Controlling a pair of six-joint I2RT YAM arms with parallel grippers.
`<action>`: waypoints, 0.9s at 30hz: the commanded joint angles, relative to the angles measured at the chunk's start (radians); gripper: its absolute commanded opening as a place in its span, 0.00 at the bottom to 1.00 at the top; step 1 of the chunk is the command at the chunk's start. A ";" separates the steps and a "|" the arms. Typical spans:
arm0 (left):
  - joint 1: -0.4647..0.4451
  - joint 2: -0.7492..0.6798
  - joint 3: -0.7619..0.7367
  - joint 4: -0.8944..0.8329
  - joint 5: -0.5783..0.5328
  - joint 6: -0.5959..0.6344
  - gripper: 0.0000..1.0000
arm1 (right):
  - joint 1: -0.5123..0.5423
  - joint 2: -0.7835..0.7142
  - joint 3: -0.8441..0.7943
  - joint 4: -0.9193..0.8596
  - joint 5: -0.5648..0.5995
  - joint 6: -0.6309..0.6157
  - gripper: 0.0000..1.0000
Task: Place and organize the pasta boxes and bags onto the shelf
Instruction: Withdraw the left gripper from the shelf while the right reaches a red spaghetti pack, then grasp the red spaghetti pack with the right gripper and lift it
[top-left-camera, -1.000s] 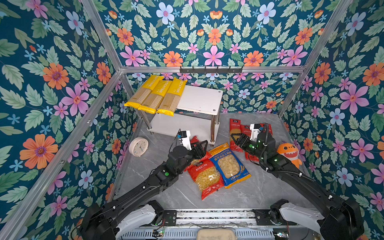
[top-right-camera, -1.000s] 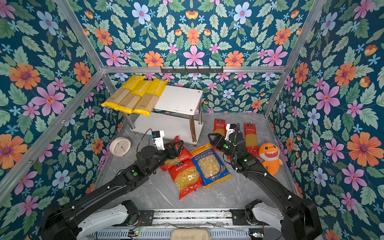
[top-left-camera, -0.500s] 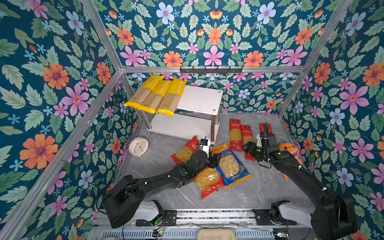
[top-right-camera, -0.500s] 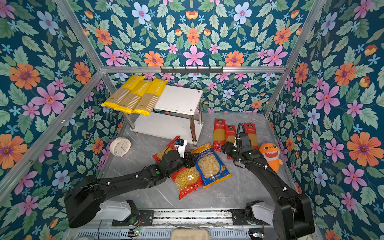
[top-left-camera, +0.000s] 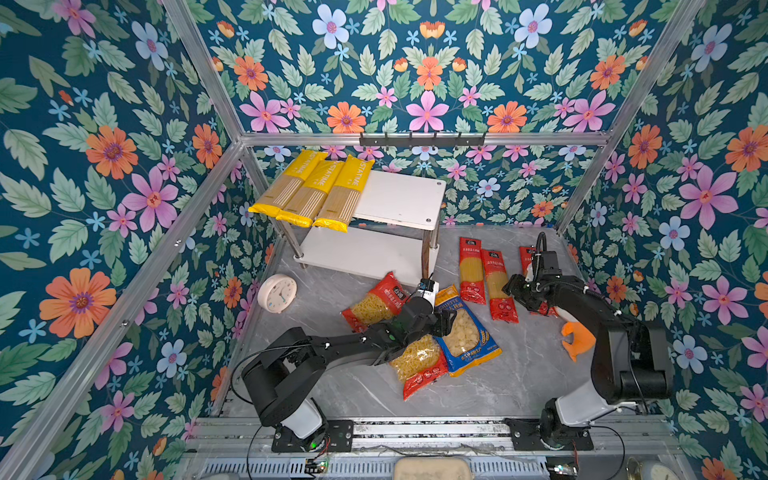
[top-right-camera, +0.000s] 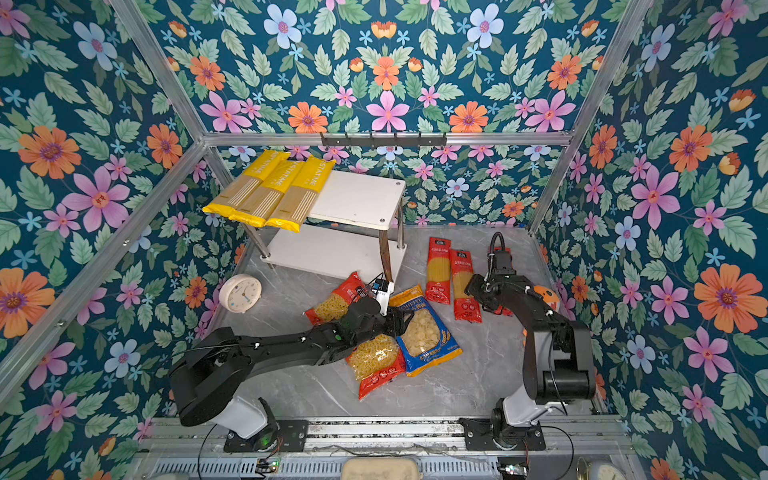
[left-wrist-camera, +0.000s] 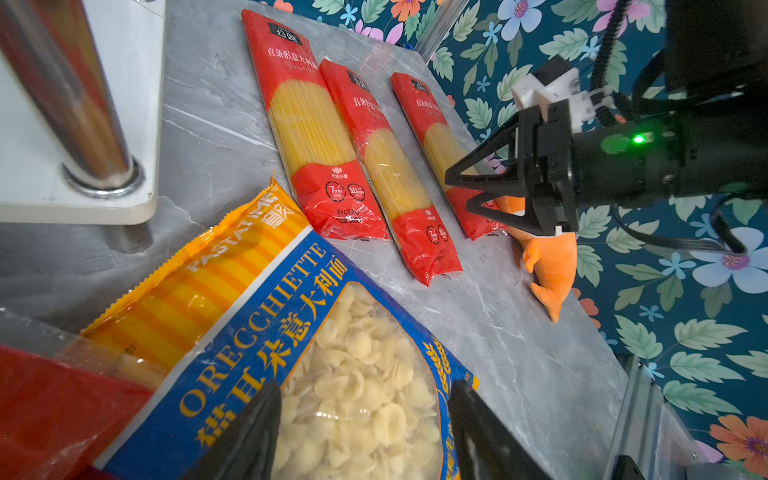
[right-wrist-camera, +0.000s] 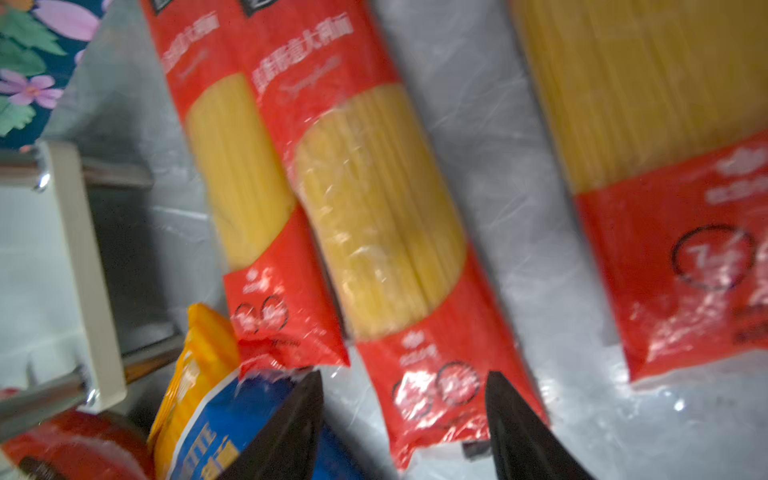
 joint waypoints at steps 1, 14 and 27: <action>-0.003 0.013 0.016 0.009 0.018 0.010 0.67 | -0.004 0.087 0.057 -0.020 0.009 -0.058 0.64; -0.004 0.011 0.026 -0.008 0.007 0.011 0.67 | -0.004 0.185 0.022 0.006 -0.053 -0.067 0.38; -0.004 0.029 0.038 -0.006 0.018 0.005 0.66 | -0.004 -0.052 -0.211 -0.008 -0.110 -0.035 0.14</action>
